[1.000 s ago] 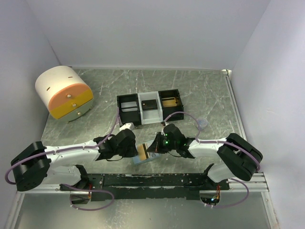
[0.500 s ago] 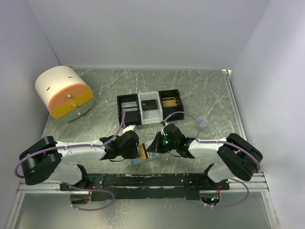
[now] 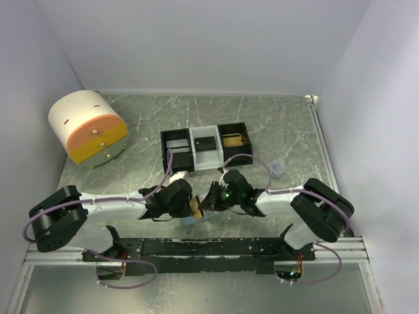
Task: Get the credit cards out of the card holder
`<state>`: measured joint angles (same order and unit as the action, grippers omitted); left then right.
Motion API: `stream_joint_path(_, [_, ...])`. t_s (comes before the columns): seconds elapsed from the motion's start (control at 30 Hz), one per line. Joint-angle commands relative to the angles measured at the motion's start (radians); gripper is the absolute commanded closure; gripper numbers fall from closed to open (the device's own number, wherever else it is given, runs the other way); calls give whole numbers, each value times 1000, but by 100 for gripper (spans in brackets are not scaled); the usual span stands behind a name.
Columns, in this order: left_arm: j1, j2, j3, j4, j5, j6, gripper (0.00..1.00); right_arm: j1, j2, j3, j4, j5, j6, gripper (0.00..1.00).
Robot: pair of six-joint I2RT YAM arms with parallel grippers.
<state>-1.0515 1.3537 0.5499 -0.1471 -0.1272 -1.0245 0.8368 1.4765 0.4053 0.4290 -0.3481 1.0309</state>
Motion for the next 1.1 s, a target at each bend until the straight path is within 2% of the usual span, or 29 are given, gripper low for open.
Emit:
stream_joint_path(0.0, [-16,45,-2,-61,-26,2,91,-4,24,12,46,-27,-4,89])
stream_joint_path(0.17, [-18,36,7,-85,-41,4,92,-5,13,40,-15,0,-32,90])
stream_joint_path(0.37, [-19,25,-1,-86,-43,-4,92,-5,7,43,-26,-1,-40,100])
stream_joint_path(0.77, [-19,-45,1,-124,-83,-6,91,-5,-126,63,-136,67,-149,100])
stream_joint_path(0.9, [-19,-89,9,-126,-92,12,86,-5,-199,54,-156,109,-235,100])
stream_joint_path(1.07, [-19,-117,50,-187,-105,40,75,-3,-316,68,-263,226,-370,100])
